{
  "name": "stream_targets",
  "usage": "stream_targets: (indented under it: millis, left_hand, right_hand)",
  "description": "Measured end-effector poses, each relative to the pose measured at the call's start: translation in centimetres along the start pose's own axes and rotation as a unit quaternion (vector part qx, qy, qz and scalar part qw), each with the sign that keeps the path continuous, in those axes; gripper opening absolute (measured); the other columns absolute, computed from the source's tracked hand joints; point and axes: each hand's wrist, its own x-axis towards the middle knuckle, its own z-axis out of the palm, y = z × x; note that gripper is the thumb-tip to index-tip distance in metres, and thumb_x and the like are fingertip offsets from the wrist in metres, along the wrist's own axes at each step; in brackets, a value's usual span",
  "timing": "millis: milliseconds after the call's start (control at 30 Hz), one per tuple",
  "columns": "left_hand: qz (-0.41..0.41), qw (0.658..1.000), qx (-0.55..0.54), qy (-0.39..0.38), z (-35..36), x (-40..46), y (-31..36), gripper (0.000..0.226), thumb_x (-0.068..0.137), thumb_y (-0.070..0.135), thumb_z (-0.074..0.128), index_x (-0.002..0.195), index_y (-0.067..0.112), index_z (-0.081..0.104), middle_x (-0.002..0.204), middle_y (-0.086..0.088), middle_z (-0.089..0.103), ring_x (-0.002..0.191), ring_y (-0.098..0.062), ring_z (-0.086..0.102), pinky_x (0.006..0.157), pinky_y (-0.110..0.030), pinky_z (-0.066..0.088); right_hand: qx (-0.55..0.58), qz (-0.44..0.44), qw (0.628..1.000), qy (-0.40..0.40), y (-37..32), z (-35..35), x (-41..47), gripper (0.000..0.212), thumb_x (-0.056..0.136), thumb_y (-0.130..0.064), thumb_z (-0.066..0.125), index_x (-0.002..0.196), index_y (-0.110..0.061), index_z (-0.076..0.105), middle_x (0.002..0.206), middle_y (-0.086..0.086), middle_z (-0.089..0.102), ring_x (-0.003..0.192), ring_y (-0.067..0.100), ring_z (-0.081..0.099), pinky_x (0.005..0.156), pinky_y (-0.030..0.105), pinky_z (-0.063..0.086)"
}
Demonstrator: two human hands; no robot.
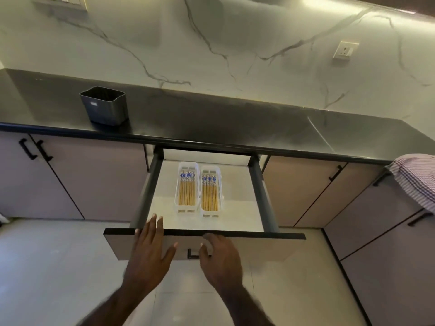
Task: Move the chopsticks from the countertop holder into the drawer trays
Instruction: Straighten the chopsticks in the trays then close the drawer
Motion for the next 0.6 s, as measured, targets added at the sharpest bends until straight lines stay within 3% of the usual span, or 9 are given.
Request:
stream_targets:
  millis: [100,200,400,600]
  left_hand:
    - [0.011,1.000,0.016,0.003,0.9,-0.3,-0.9,0.083,0.088,0.070,0.007,0.146,0.017,-0.019,0.157,-0.004,-0.023,0.145,-0.016,-0.021,0.120,-0.042,-0.005]
    - [0.018,0.999,0.025,0.012,1.9,-0.1,-1.7,0.097,0.077,0.078,-0.008,0.148,0.012,-0.014,0.157,-0.006,-0.023,0.146,-0.020,-0.022,0.118,-0.041,-0.009]
    - [0.021,0.998,0.038,0.038,4.5,0.4,-3.7,0.089,0.088,0.069,0.008,0.152,0.006,0.003,0.162,-0.011,-0.006,0.150,-0.026,-0.006,0.119,-0.052,0.004]
    - [0.012,0.998,0.046,0.046,6.9,-0.4,-5.3,0.085,0.092,0.061,0.019,0.153,0.005,0.003,0.163,-0.014,-0.002,0.150,-0.024,-0.010,0.117,-0.054,0.009]
  right_hand:
    - [0.012,0.031,0.999,-0.014,0.5,0.9,-0.8,0.037,0.092,-0.045,0.052,0.126,-0.031,0.060,0.123,-0.011,0.062,0.110,0.003,0.055,0.090,0.014,0.041]
    - [0.011,0.050,0.998,-0.039,1.2,2.0,-1.0,0.039,0.093,-0.046,0.050,0.129,-0.034,0.057,0.129,-0.011,0.057,0.114,0.005,0.052,0.092,0.017,0.041]
    - [-0.013,0.077,0.995,-0.063,3.1,5.2,-0.9,0.038,0.098,-0.039,0.045,0.135,-0.032,0.049,0.136,-0.010,0.052,0.125,0.009,0.045,0.094,0.022,0.043]
    - [-0.060,0.084,0.990,-0.095,5.4,8.3,-0.2,0.042,0.100,-0.030,0.046,0.142,-0.024,0.044,0.143,0.000,0.047,0.134,0.018,0.039,0.099,0.029,0.044]
